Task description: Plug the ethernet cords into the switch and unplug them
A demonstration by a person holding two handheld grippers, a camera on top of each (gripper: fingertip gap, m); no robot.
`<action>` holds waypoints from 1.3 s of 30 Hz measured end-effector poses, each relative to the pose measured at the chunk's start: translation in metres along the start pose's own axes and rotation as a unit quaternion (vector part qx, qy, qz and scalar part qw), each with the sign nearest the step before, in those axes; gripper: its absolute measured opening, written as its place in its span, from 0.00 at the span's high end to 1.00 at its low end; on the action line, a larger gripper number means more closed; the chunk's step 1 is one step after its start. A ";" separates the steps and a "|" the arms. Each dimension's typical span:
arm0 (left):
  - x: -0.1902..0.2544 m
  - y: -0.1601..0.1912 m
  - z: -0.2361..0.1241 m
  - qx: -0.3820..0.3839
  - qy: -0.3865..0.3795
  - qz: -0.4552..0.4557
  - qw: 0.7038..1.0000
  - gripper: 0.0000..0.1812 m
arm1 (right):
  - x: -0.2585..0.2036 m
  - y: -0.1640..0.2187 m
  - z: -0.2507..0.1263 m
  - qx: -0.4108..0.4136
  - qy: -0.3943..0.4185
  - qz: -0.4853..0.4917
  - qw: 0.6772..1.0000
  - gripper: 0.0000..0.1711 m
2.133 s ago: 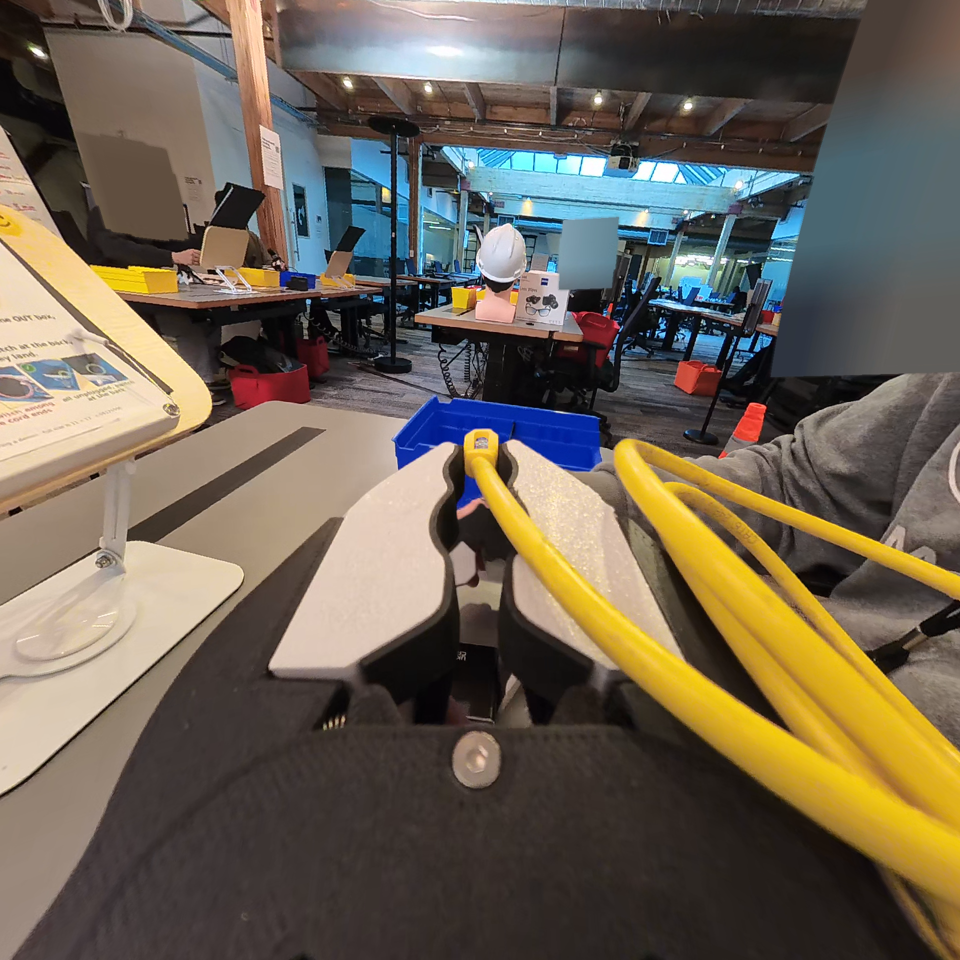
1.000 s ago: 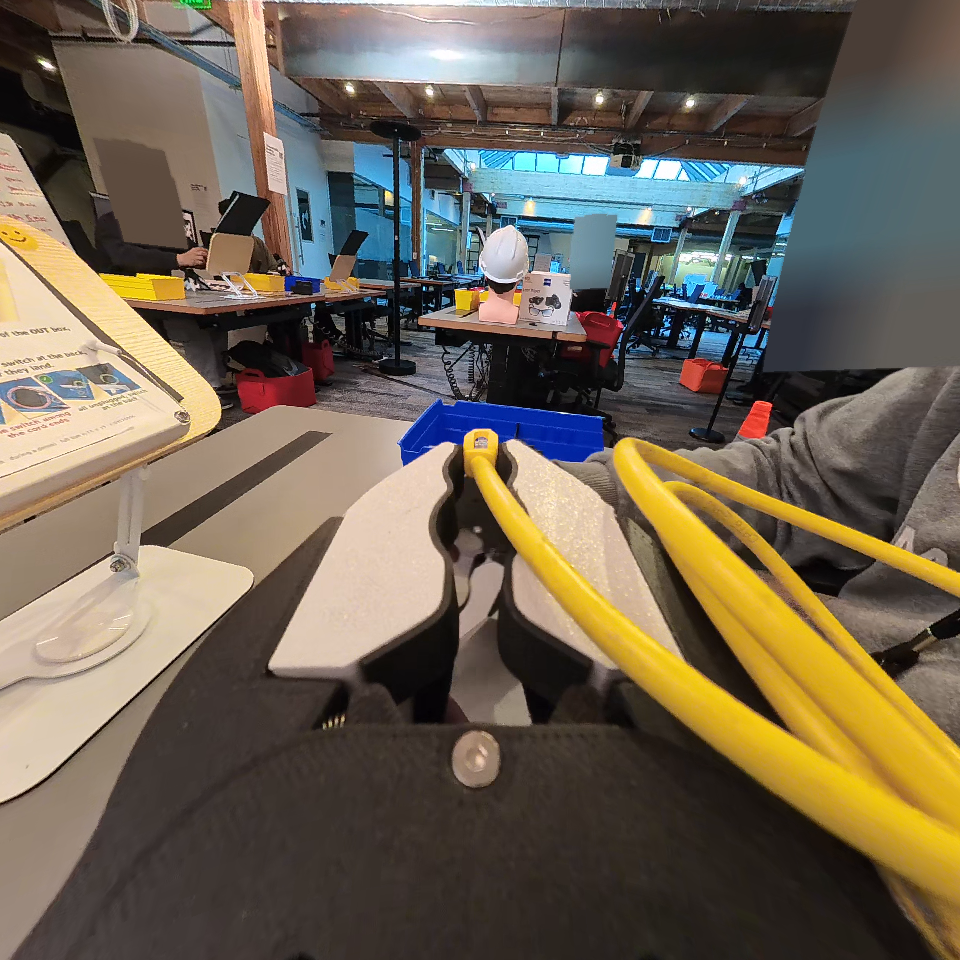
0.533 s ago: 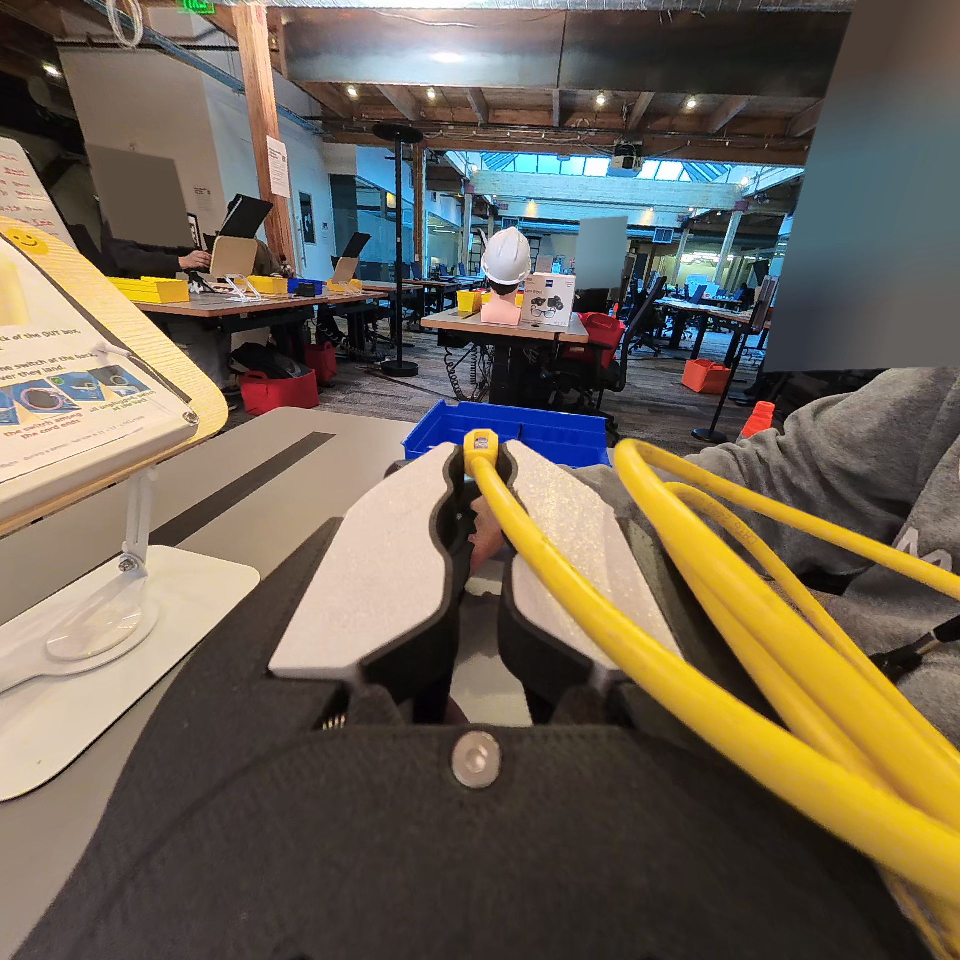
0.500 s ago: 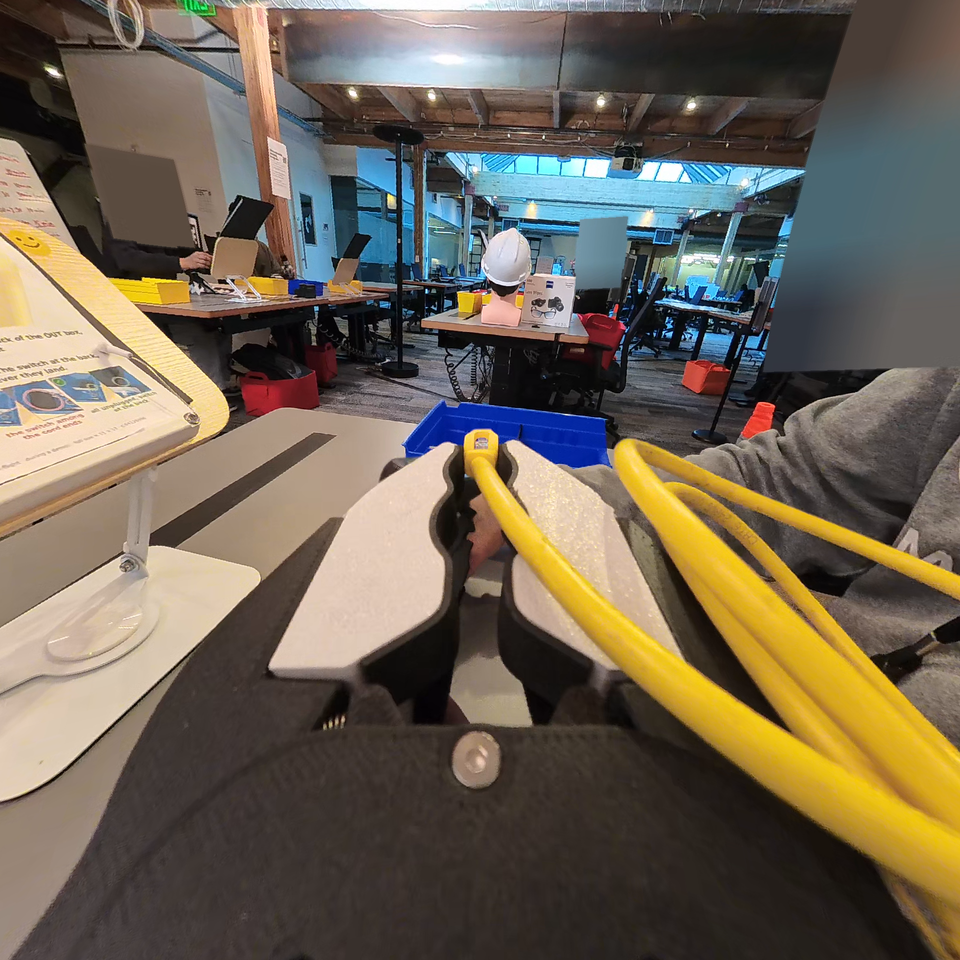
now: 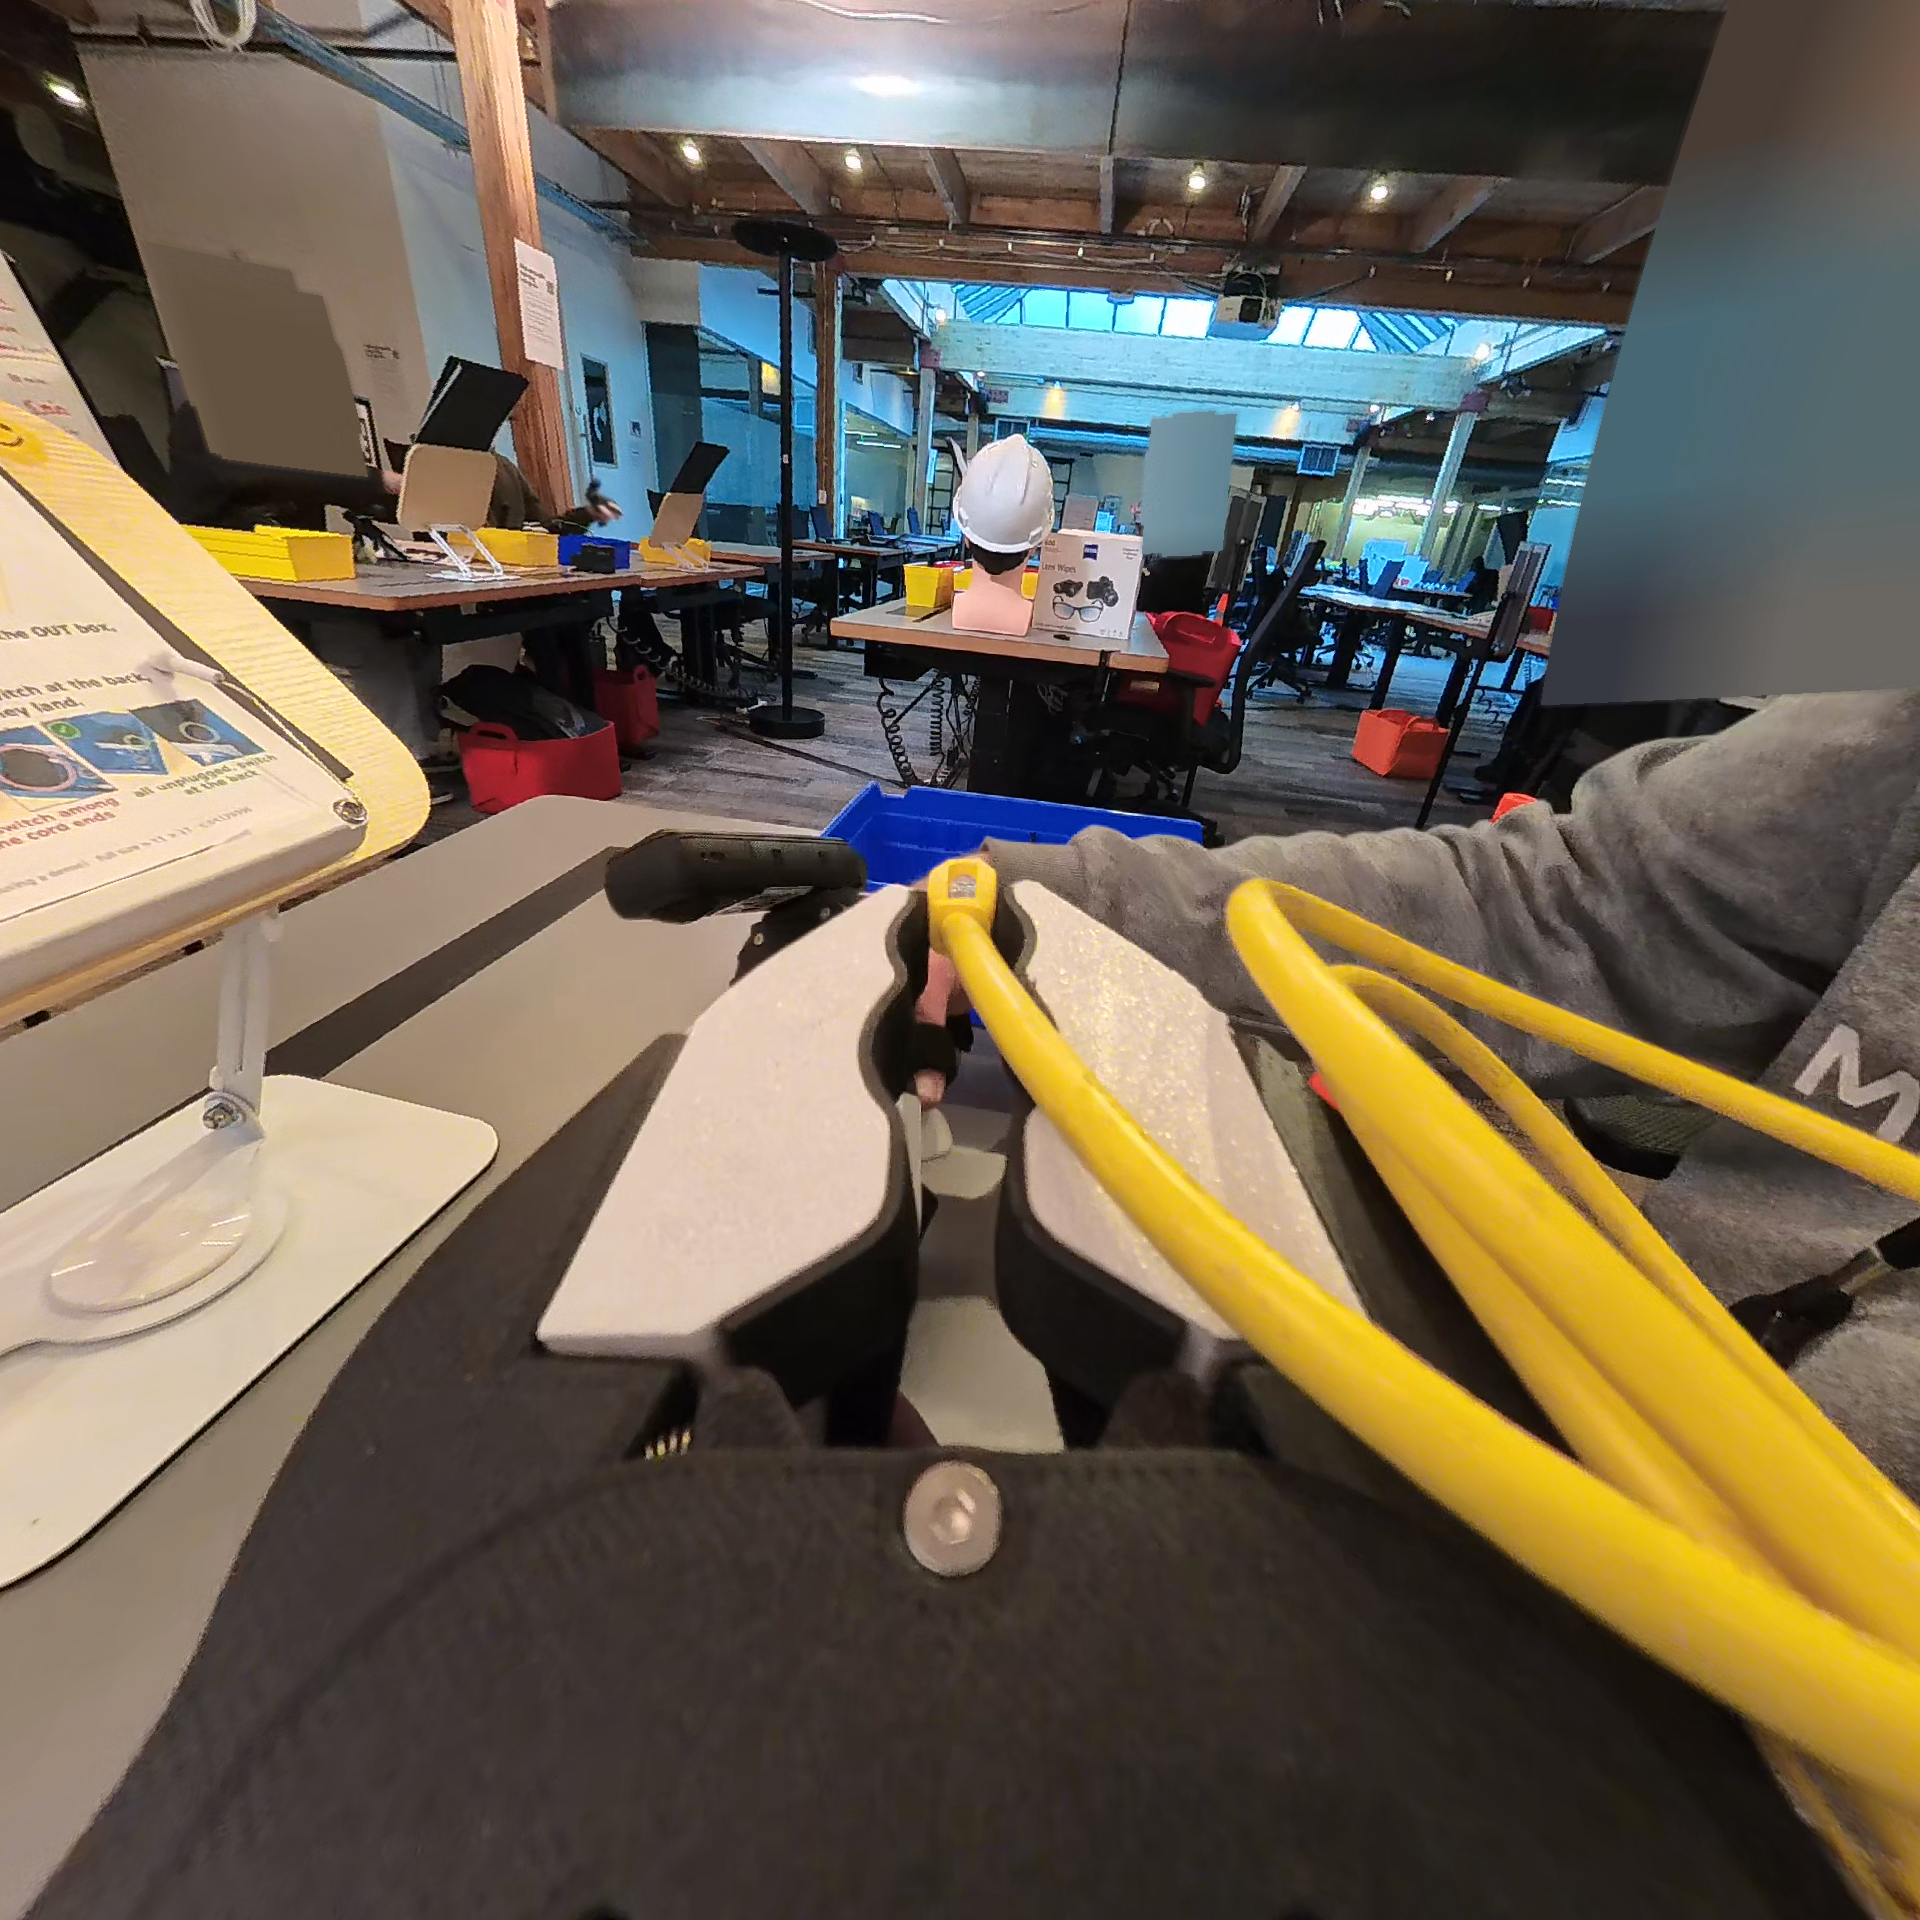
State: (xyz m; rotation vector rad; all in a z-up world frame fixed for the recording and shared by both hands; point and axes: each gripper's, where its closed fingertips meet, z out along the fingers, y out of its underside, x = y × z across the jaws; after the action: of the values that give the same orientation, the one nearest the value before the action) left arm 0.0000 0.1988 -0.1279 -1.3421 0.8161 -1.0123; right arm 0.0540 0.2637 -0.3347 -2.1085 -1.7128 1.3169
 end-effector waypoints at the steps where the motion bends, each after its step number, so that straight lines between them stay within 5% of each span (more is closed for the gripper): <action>1: 0.000 0.000 0.000 -0.001 0.000 0.001 1.000 0.93 | 0.000 0.000 0.000 -0.001 -0.003 0.000 1.000 0.51; 11: 0.001 0.000 0.000 -0.001 0.001 -0.001 1.000 0.94 | 0.010 -0.008 -0.006 0.028 -0.016 0.055 0.998 0.52; 15: 0.000 0.001 0.001 -0.001 0.001 -0.002 1.000 0.94 | 0.009 -0.026 -0.021 0.085 -0.062 0.090 0.990 0.71; 39: 0.000 0.002 0.001 -0.003 0.001 -0.003 1.000 0.94 | 0.039 -0.044 -0.042 0.151 -0.019 0.121 0.981 0.75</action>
State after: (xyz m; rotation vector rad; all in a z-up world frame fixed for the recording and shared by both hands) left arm 0.0015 0.1991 -0.1298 -1.3482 0.8181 -1.0166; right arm 0.0493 0.3287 -0.3048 -2.1695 -1.2000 1.5742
